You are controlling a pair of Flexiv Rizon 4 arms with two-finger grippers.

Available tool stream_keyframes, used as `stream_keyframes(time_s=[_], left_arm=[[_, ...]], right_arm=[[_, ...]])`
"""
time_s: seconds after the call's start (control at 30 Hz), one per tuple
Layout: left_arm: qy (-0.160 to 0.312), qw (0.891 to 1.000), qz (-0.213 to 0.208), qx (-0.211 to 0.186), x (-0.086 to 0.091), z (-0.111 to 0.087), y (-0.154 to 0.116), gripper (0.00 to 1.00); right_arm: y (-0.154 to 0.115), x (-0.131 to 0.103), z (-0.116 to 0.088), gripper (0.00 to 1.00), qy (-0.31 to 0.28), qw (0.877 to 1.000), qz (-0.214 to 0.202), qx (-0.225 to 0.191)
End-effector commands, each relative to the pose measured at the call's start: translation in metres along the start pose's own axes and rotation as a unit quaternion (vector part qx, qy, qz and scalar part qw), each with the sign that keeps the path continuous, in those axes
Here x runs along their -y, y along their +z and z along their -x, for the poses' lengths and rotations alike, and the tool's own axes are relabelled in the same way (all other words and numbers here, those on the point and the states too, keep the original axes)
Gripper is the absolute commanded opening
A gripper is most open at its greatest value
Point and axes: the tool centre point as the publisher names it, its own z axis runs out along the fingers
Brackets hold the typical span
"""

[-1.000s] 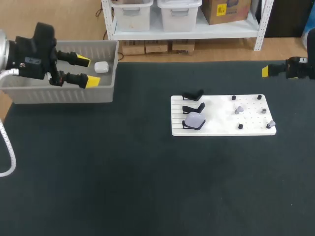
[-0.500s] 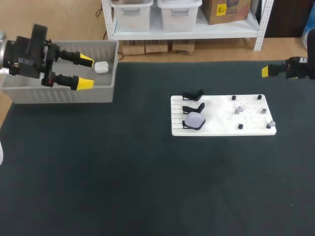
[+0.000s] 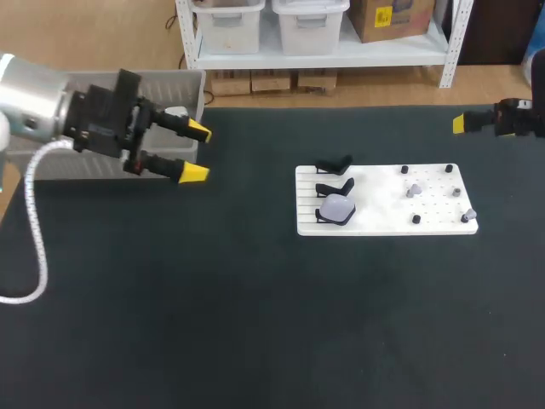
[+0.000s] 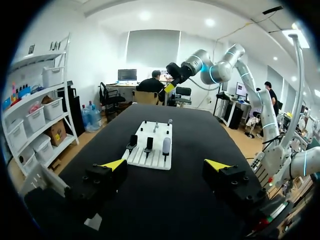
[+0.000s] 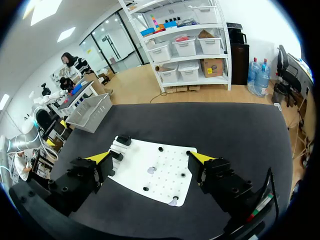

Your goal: Pick up each earbud case from the left stands, insert the matching earbuds, close the lid, and place the case in the box.

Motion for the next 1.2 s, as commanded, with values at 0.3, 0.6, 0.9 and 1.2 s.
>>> stream_keyframes(time_s=[0.3, 0.6, 0.9, 1.2], left_arm=[[0.007, 1.0, -0.008, 0.003, 0.005, -0.009, 0.07, 1.0], [0.014, 1.0, -0.006, 0.014, 0.015, -0.016, 0.105, 1.0], [0.027, 0.999, -0.006, 0.02, 0.015, -0.016, 0.128, 0.98], [0.021, 1.0, -0.01, 0.01, 0.009, -0.021, 0.15, 0.73]], right_arm=[[0.001, 0.001, 0.0, 1.0, 0.0, 1.0, 0.002, 0.0], [0.001, 0.001, 0.0, 1.0, 0.0, 1.0, 0.002, 0.0], [0.001, 0.001, 0.0, 1.0, 0.0, 1.0, 0.002, 0.0], [0.001, 0.001, 0.0, 1.0, 0.0, 1.0, 0.002, 0.0]])
